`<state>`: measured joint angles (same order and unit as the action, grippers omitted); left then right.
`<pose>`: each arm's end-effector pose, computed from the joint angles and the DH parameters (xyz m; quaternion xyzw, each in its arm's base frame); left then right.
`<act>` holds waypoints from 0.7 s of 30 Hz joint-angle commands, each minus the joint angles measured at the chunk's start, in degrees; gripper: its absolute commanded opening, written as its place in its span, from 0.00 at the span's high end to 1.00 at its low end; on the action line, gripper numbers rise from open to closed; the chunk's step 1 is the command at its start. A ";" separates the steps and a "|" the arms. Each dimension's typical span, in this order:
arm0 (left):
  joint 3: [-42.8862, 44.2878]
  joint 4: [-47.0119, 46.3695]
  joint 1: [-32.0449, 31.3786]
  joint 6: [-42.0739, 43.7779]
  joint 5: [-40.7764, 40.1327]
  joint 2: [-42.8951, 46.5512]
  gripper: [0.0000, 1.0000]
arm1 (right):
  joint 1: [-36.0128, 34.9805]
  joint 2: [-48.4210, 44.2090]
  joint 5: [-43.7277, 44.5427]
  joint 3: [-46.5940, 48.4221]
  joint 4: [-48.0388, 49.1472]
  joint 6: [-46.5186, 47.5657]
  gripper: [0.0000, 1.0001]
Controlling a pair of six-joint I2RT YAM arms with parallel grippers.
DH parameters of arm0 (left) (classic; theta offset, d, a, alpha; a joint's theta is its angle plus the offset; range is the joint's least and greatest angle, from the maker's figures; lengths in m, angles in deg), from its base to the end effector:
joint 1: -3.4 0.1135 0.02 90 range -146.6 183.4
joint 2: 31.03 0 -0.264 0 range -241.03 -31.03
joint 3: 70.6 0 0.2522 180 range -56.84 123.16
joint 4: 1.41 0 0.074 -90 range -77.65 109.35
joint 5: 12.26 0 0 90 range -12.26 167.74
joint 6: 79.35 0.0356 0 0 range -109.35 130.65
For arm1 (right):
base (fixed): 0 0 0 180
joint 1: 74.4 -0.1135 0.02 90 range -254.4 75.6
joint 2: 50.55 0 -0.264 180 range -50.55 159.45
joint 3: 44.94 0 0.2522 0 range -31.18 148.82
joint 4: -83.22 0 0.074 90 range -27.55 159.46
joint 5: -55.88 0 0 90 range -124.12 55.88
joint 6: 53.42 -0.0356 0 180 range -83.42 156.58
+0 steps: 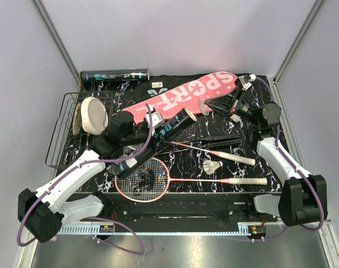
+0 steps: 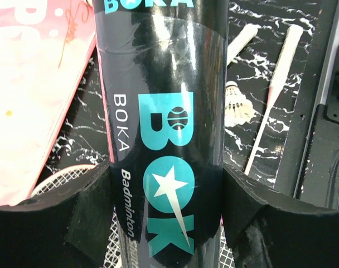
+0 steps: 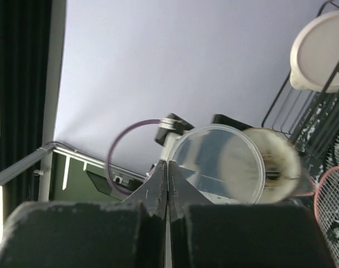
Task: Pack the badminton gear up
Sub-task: Open the lid of the shuttle tube, then place the lid at the center of the board.
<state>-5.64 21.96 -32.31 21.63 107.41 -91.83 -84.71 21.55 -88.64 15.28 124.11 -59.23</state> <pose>0.1861 -0.1555 0.3277 0.4484 0.6647 -0.3238 0.5022 0.2589 0.0766 0.3587 0.0164 0.5992 0.7519 0.2746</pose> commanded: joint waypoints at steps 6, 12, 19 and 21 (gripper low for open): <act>0.12 -3.72 0.37 0.44 -2.34 2.08 1.00 | 2.57 -12.41 -2.34 8.20 -25.76 21.54 1.00; 3.72 -3.89 0.37 -6.40 -10.93 2.00 1.00 | 2.57 -12.34 46.64 23.68 -87.77 63.71 1.00; 2.34 -7.13 0.28 -8.96 -11.31 3.05 1.00 | 8.53 -4.35 68.69 11.91 -81.21 64.96 1.00; 1.28 -8.02 0.28 -9.31 -10.87 3.66 1.00 | 9.69 -0.13 68.76 11.20 -78.40 66.62 1.00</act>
<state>-4.48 21.15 -32.09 14.31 97.11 -91.06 -78.08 15.51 -31.38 29.26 46.73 0.70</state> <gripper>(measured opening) 0.690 0.007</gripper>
